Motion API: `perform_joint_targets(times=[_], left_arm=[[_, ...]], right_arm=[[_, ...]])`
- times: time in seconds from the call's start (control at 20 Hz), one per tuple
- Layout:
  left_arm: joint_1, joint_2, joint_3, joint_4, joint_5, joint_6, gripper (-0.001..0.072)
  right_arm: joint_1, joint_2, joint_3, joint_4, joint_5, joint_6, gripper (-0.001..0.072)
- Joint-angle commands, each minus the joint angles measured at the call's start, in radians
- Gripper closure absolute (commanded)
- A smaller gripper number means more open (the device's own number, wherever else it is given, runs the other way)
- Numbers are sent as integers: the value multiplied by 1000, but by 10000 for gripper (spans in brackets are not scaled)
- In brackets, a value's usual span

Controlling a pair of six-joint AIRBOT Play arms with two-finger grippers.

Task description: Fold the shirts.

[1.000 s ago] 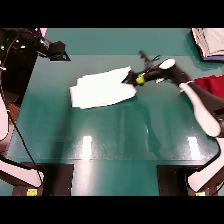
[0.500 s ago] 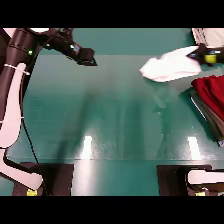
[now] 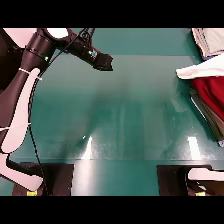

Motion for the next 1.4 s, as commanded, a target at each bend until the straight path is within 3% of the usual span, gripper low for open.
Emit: perform_joint_targets(times=[0.0, 0.25, 0.5, 0.95, 1.0, 1.05, 1.1, 1.15, 1.35], left_arm=[[-8, -1, 0, 7, 5, 0, 683], [-8, -1, 0, 8, 8, 2, 683], [-8, -1, 0, 8, 7, 27, 683], [-8, -1, 0, 8, 5, 54, 683], [-8, -1, 0, 8, 5, 54, 683], [-8, -1, 0, 8, 5, 54, 683], [-8, -1, 0, 8, 5, 54, 683], [-8, -1, 0, 8, 5, 54, 683], [-8, -1, 0, 8, 7, 54, 683]], right_arm=[[-72, 65, 1, 73, 17, -66, 704], [-198, 164, 0, -56, 156, -64, 703], [-282, 205, -1, -236, 286, 2, 701], [-308, 206, -1, -811, 453, 196, 678], [-308, 206, -1, -845, 460, 209, 552], [-308, 205, -1, -860, 462, 209, 307], [-308, 205, -1, -861, 461, 209, 130], [-308, 205, -1, -861, 460, 209, 96], [-258, 205, -1, -699, 454, 229, 114]])
